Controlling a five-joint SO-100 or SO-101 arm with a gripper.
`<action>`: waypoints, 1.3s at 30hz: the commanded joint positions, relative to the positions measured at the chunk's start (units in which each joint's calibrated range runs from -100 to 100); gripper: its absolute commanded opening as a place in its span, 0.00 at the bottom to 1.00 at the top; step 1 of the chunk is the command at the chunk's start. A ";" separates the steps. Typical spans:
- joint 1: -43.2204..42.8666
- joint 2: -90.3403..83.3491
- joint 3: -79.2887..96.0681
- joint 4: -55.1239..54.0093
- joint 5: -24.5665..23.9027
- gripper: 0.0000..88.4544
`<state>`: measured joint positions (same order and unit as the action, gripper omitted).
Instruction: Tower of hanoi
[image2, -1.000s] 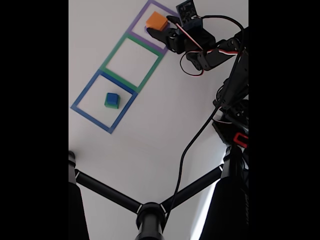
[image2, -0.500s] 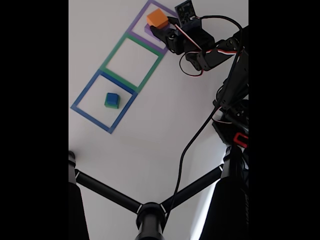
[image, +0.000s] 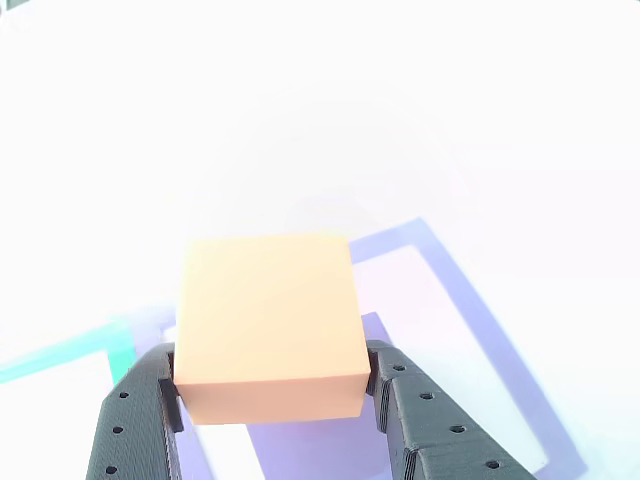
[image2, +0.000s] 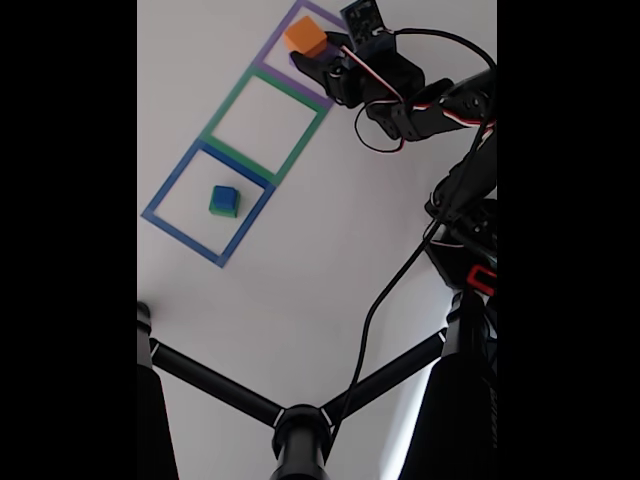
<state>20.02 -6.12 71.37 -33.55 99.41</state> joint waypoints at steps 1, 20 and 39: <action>-1.99 -12.33 -1.73 10.79 0.59 0.14; -8.89 -38.09 -47.82 97.76 0.59 0.14; -18.96 -33.24 -84.55 131.85 0.59 0.12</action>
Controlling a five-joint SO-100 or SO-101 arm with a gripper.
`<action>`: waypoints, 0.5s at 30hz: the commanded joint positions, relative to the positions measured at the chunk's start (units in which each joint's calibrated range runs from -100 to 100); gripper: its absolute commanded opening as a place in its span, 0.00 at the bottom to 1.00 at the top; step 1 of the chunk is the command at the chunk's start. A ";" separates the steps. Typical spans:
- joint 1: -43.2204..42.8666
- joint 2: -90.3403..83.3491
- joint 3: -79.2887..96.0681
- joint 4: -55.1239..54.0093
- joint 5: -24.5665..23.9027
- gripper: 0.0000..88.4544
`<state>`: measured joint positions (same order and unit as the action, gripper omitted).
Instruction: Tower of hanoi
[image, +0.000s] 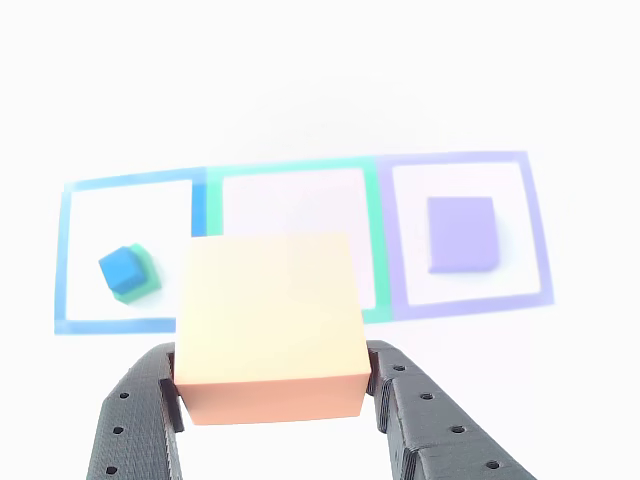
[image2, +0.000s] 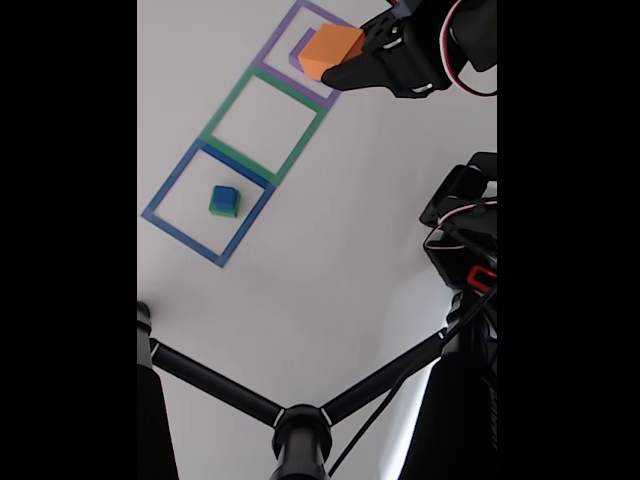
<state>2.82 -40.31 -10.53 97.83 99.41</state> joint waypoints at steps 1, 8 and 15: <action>-2.06 1.27 -2.38 0.39 0.59 0.12; -2.35 0.39 9.08 -7.39 0.59 0.12; -1.19 -2.84 32.17 -28.52 0.59 0.11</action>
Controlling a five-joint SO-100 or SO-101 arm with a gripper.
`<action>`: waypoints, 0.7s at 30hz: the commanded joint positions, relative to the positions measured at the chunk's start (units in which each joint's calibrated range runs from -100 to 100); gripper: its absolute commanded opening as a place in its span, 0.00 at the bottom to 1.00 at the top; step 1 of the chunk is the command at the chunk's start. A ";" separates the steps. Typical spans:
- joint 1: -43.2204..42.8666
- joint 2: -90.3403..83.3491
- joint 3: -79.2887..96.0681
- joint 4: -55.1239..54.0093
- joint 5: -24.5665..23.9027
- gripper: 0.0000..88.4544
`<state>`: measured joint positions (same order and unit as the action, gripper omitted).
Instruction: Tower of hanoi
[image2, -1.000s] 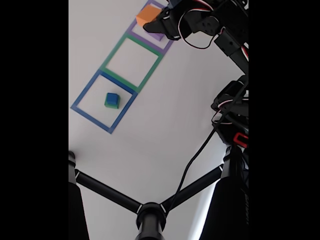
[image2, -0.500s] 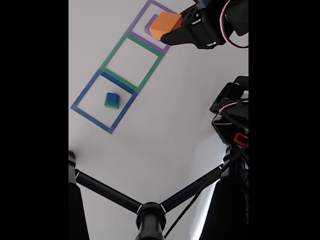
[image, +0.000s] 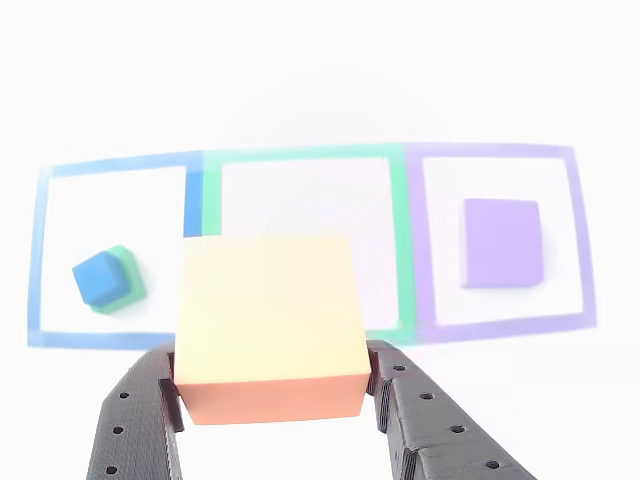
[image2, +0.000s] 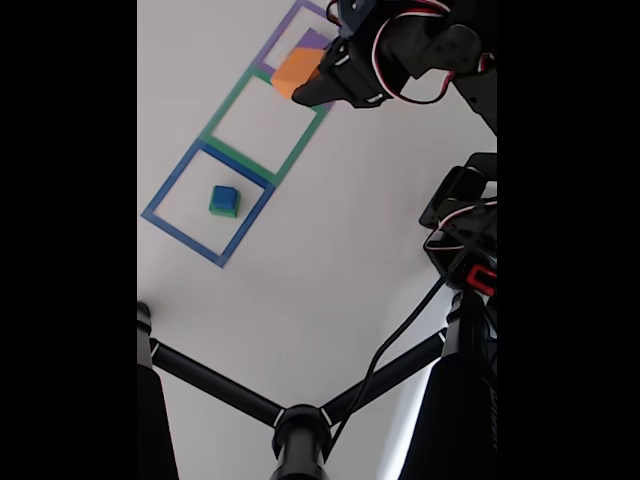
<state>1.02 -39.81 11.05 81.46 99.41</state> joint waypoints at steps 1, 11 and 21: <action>0.89 -4.00 14.49 -16.04 0.59 0.11; 2.33 -2.46 48.86 -59.68 0.59 0.11; 3.29 9.65 66.86 -95.06 0.59 0.11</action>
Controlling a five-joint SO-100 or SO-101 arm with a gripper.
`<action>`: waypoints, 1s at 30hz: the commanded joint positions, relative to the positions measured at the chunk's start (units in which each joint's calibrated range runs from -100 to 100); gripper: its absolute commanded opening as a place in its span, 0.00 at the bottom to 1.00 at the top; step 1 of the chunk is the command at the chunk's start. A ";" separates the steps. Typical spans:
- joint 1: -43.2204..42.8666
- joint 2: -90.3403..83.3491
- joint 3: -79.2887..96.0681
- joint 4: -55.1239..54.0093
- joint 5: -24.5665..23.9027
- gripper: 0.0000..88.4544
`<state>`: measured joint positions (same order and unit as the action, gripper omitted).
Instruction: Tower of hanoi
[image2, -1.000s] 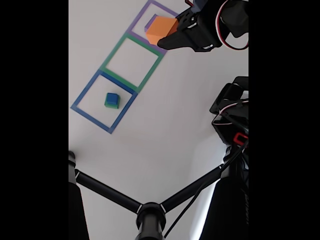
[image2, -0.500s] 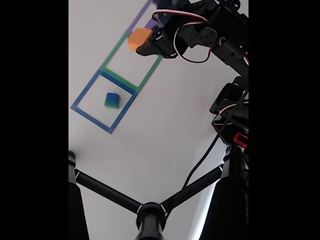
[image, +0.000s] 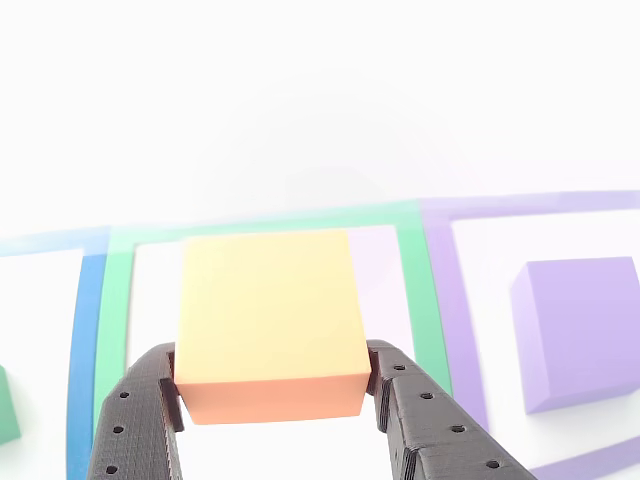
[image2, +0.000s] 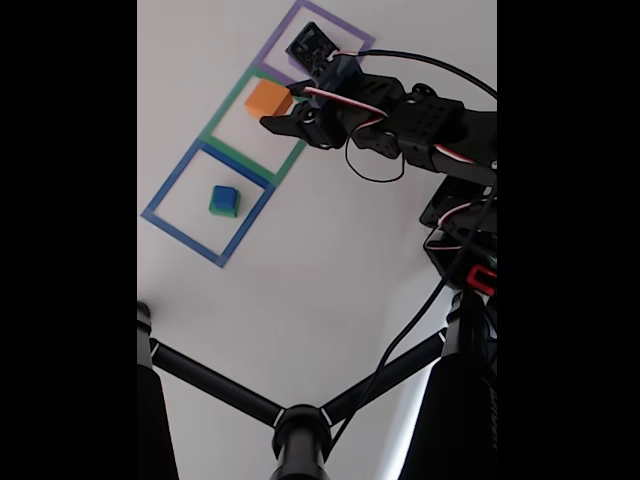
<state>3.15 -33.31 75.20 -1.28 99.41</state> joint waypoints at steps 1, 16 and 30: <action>1.26 4.52 3.53 -14.91 0.59 0.11; -0.28 22.20 8.90 -40.09 0.59 0.12; -1.52 32.30 8.53 -50.05 0.59 0.12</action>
<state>2.25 -1.98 84.60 -47.99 99.41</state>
